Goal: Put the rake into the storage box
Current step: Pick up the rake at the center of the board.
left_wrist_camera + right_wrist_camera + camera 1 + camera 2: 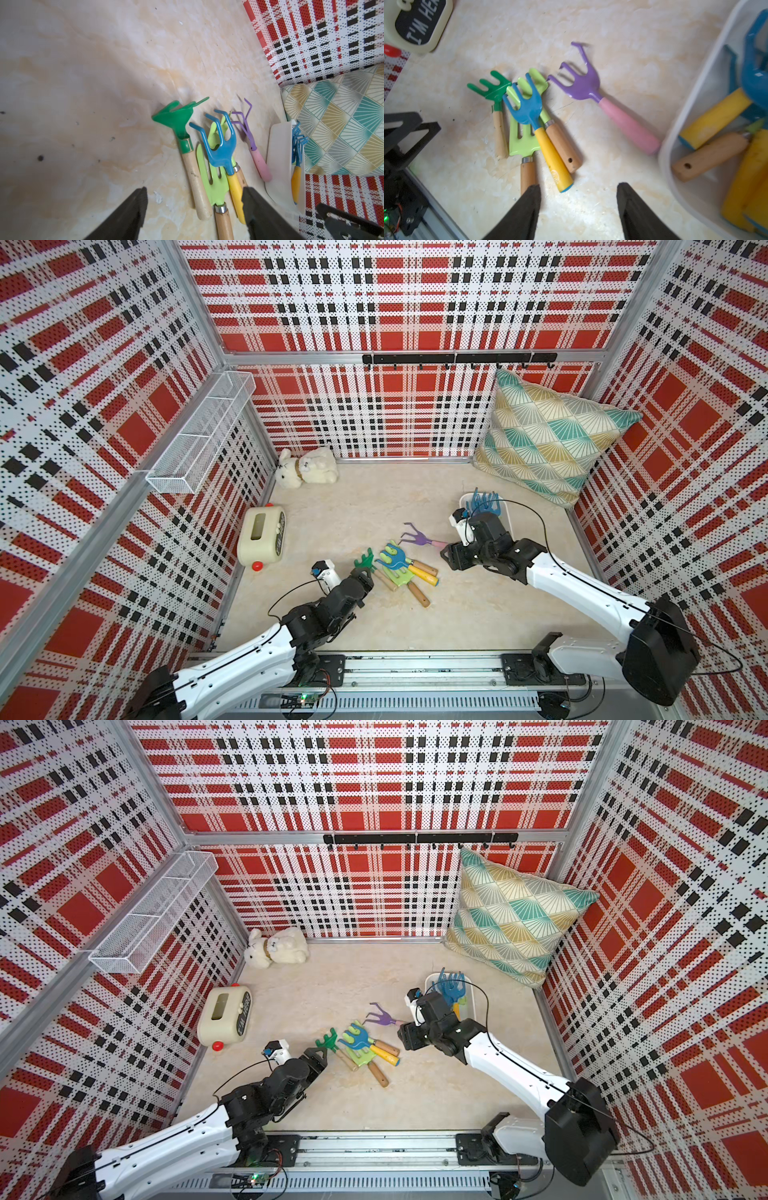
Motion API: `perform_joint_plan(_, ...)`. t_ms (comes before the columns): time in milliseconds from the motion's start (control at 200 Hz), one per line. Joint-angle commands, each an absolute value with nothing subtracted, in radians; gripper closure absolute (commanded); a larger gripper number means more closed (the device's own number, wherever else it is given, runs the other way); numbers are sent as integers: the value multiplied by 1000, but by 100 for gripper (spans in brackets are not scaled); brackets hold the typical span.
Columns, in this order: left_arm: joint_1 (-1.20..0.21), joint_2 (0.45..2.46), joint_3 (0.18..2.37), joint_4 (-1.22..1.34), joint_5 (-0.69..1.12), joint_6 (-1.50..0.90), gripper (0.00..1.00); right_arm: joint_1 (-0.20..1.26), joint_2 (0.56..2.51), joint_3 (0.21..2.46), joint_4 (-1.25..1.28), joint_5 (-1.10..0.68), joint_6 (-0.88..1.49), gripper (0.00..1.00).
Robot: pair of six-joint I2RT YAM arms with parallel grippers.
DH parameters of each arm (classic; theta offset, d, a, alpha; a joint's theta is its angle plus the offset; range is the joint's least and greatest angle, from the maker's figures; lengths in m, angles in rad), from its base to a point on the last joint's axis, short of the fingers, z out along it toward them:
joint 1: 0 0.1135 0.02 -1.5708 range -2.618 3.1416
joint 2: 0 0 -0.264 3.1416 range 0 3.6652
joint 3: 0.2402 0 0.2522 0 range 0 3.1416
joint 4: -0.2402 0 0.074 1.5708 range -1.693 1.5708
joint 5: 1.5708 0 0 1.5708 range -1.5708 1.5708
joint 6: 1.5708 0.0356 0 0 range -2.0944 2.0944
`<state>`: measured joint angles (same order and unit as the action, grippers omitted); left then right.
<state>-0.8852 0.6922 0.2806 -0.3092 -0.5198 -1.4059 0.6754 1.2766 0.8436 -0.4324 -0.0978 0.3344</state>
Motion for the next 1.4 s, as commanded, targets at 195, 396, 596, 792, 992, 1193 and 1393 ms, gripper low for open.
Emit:
perform_joint_plan(195, -716, 698, 231, -278, -466, -1321, 25, 834, 1457, 859, -442, 83, 345, 47)
perform_joint_plan(396, -651, 673, 193, -243, -413, -1285, 27, 899, 1588, 919, -450, 155, 345, 51)
perform_joint_plan(596, -641, 664, 182, -242, -408, -1280, 27, 924, 1681, 961, -440, 165, 347, 55)
perform_joint_plan(792, -638, 664, 181, -241, -409, -1278, 27, 951, 1751, 989, -423, 155, 354, 55)
perform_joint_plan(992, -638, 657, 189, -241, -410, -1269, 28, 982, 1761, 1025, -450, 199, 368, 74)
perform_joint_plan(1193, -638, 632, 204, -257, -416, -1260, 29, 983, 1648, 1012, -446, 234, 399, 88)
perform_joint_plan(1393, -643, 606, 216, -275, -429, -1259, 29, 952, 1507, 958, -395, 246, 442, 99)
